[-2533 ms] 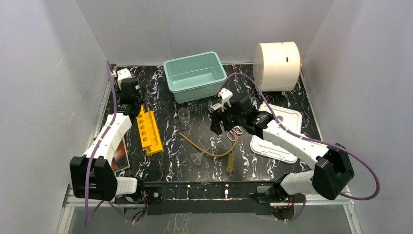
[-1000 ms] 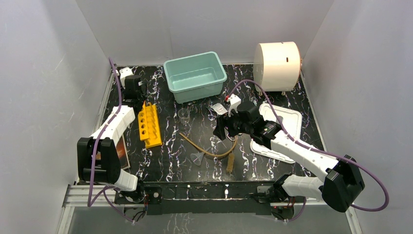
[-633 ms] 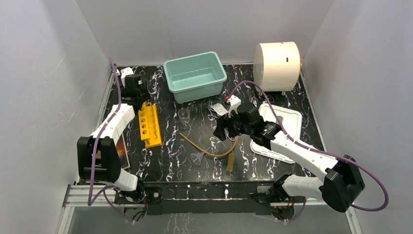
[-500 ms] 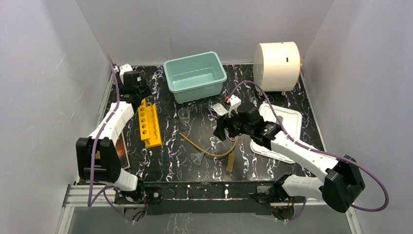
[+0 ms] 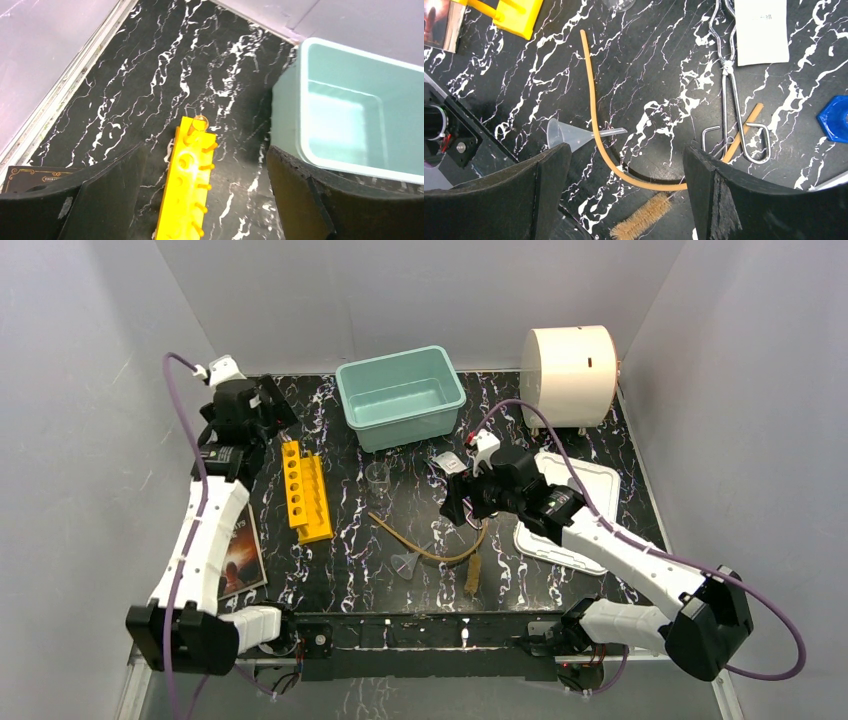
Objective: Organize the chemistry lab equipment
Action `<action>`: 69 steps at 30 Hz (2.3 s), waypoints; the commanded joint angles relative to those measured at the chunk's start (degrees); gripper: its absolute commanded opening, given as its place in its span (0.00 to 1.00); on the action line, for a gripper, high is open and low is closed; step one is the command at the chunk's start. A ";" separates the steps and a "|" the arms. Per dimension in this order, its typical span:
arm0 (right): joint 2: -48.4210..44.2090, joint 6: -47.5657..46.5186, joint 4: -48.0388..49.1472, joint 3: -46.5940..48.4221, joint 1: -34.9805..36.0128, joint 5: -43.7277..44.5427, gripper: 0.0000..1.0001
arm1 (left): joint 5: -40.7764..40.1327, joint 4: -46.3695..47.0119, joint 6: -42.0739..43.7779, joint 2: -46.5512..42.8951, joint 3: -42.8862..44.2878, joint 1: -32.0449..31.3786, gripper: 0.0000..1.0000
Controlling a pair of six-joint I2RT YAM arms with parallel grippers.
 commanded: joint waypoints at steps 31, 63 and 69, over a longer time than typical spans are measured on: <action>9.12 28.43 -10.24 -5.09 -0.44 18.47 0.59 | 46.79 -2.58 -15.53 -17.50 -8.29 -2.00 0.89; 13.50 44.36 -9.66 -5.60 -0.51 17.94 0.17 | 31.21 1.28 -15.07 -7.80 -11.28 -25.53 0.88; 11.26 44.68 -10.35 -5.57 -0.48 19.25 0.06 | 31.10 1.40 -15.53 -8.17 -12.23 -25.80 0.88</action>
